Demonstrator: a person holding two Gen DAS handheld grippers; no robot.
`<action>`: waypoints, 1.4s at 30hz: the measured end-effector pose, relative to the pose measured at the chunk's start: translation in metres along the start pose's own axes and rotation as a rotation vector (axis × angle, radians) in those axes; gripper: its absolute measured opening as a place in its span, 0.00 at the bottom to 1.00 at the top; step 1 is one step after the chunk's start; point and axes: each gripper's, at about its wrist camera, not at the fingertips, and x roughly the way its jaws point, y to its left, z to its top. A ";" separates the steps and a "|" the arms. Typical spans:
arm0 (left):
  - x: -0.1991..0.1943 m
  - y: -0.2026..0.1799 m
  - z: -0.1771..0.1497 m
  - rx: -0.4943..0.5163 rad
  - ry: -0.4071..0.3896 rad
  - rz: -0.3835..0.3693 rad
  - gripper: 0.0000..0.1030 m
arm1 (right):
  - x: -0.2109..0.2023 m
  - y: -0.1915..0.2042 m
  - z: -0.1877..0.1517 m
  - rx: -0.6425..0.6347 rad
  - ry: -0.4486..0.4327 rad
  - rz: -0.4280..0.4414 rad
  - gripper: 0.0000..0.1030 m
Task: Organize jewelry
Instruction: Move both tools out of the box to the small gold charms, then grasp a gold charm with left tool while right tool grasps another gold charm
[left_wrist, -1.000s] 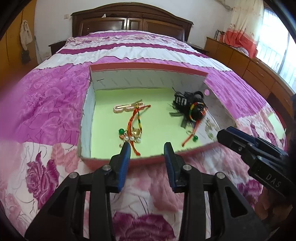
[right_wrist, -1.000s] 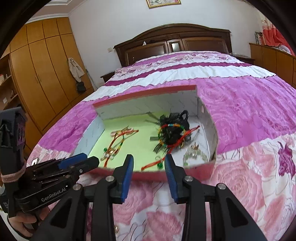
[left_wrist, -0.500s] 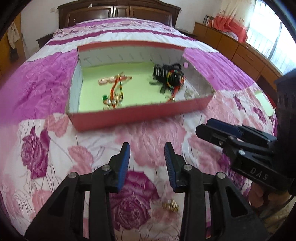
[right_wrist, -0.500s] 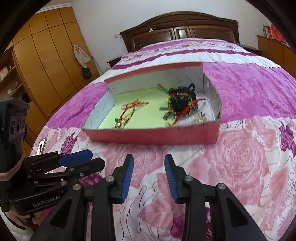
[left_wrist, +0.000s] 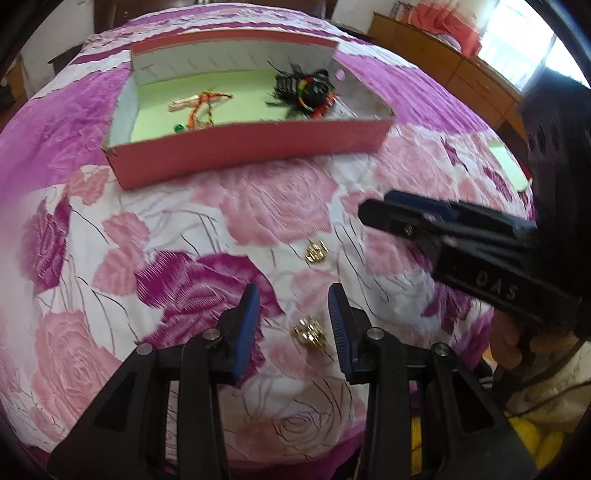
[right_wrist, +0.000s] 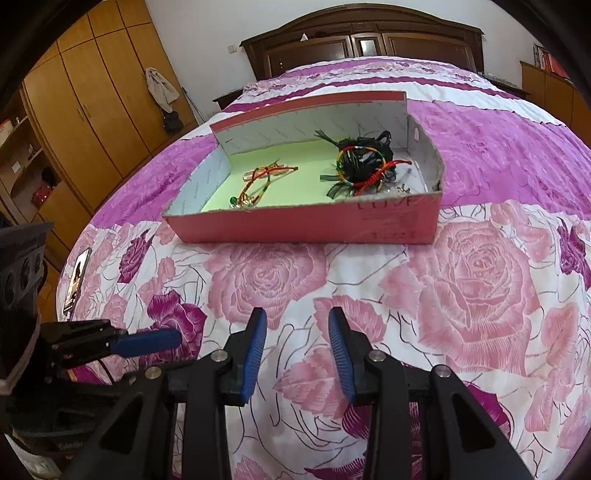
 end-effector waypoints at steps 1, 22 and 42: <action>0.001 -0.001 -0.002 0.005 0.006 -0.002 0.29 | 0.000 -0.001 0.000 0.003 0.000 -0.001 0.37; 0.010 0.001 -0.011 0.042 0.002 0.058 0.08 | 0.001 0.007 -0.007 -0.001 0.029 0.026 0.37; 0.005 0.032 -0.003 -0.040 -0.049 0.178 0.08 | 0.044 0.036 -0.013 -0.079 0.146 0.067 0.22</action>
